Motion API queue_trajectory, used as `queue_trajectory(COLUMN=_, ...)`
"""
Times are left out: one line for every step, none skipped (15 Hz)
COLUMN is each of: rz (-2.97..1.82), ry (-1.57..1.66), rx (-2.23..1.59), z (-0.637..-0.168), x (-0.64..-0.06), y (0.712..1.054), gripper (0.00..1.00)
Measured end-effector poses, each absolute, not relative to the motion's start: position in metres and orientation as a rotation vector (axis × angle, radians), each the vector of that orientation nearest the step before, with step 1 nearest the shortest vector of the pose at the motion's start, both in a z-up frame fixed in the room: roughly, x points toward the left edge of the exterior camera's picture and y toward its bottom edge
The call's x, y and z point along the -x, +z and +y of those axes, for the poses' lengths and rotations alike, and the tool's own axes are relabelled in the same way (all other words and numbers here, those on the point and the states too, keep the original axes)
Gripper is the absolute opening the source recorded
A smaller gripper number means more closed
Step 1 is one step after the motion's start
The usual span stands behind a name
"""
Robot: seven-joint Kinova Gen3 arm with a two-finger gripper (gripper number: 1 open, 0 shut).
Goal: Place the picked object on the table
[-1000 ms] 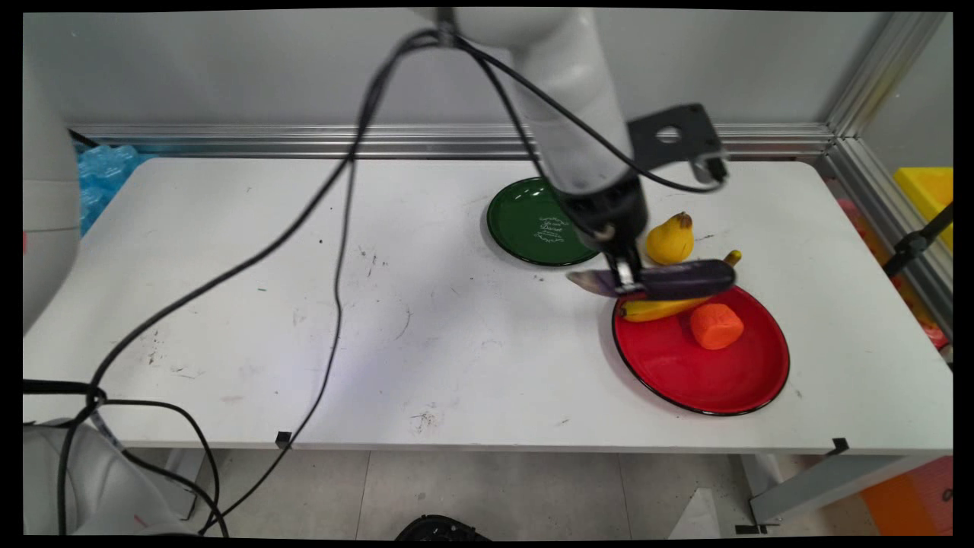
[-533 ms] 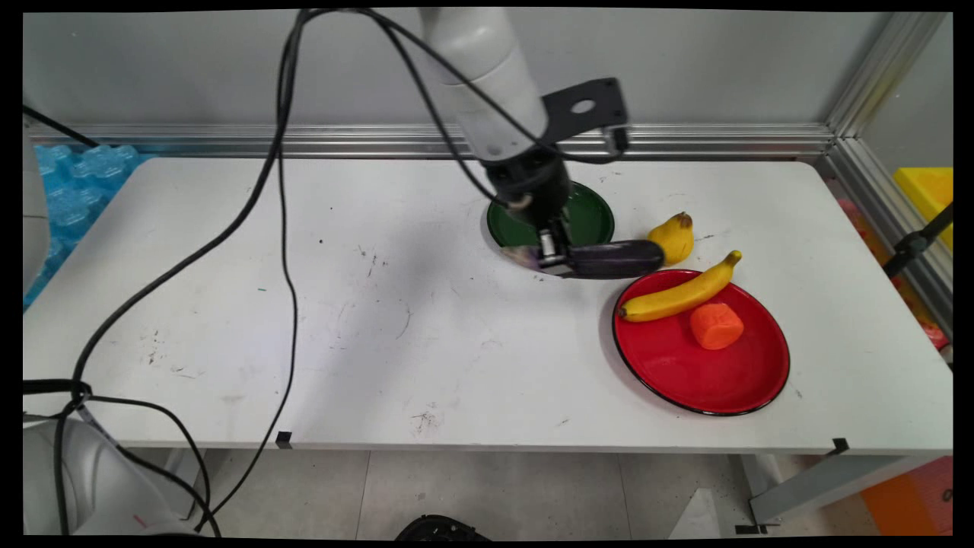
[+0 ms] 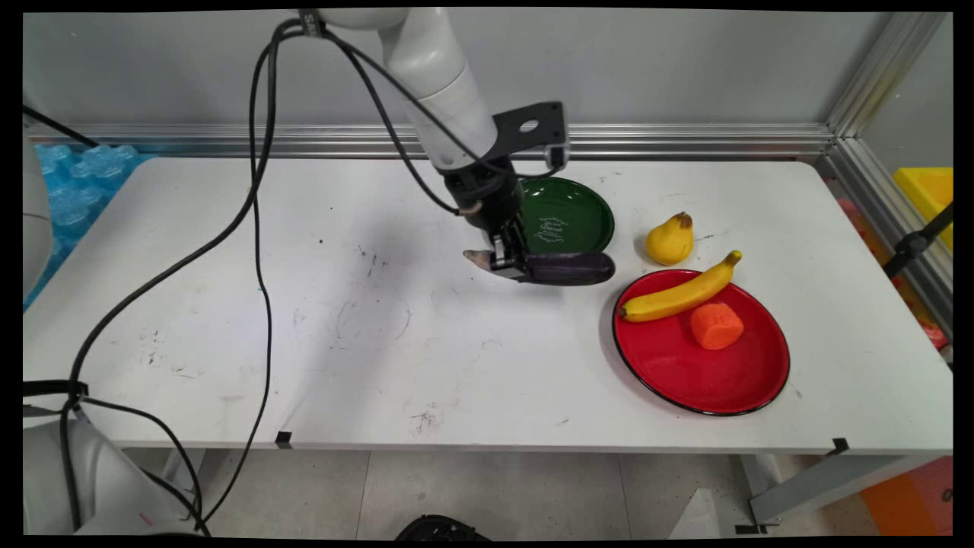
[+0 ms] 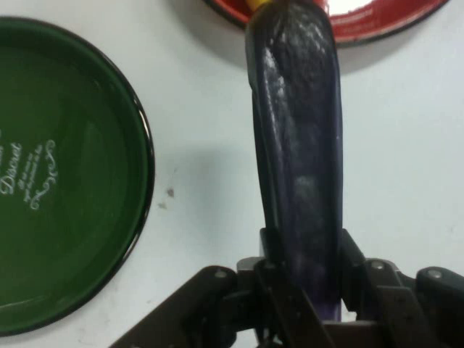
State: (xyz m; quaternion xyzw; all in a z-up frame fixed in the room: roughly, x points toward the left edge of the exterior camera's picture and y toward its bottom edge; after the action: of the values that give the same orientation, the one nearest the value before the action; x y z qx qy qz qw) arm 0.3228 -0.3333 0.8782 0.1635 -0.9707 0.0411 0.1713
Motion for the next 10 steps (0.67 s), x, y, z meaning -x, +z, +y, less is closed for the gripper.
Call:
queue_trajectory(rz=-2.761, ry=0.105, rx=-0.445, z=-0.336, x=-0.326, y=0.871, gripper=0.0)
queue_trajectory(rz=-2.765, ry=0.095, rx=-0.428, z=-0.338, x=-0.329, y=0.865, gripper=0.0)
queue_trajectory(rz=-2.768, ry=0.08, rx=-0.408, z=-0.339, x=-0.332, y=0.858, gripper=0.0)
queue_trajectory(rz=-2.77, ry=0.064, rx=-0.391, z=-0.341, x=-0.333, y=0.851, gripper=0.0)
queue_trajectory(rz=-2.77, ry=0.048, rx=-0.376, z=-0.342, x=-0.335, y=0.845, gripper=0.0)
queue_trajectory(rz=-2.77, ry=0.035, rx=-0.364, z=-0.342, x=-0.336, y=0.84, gripper=0.0)
queue_trajectory(rz=-2.768, ry=0.02, rx=-0.35, z=-0.343, x=-0.336, y=0.834, gripper=0.0)
queue_trajectory(rz=-2.767, ry=0.009, rx=-0.339, z=-0.344, x=-0.336, y=0.829, gripper=0.0)
queue_trajectory(rz=-2.765, ry=-0.004, rx=-0.326, z=-0.344, x=-0.337, y=0.823, gripper=0.0)
queue_trajectory(rz=-2.765, ry=-0.014, rx=-0.317, z=-0.345, x=-0.337, y=0.818, gripper=0.0)
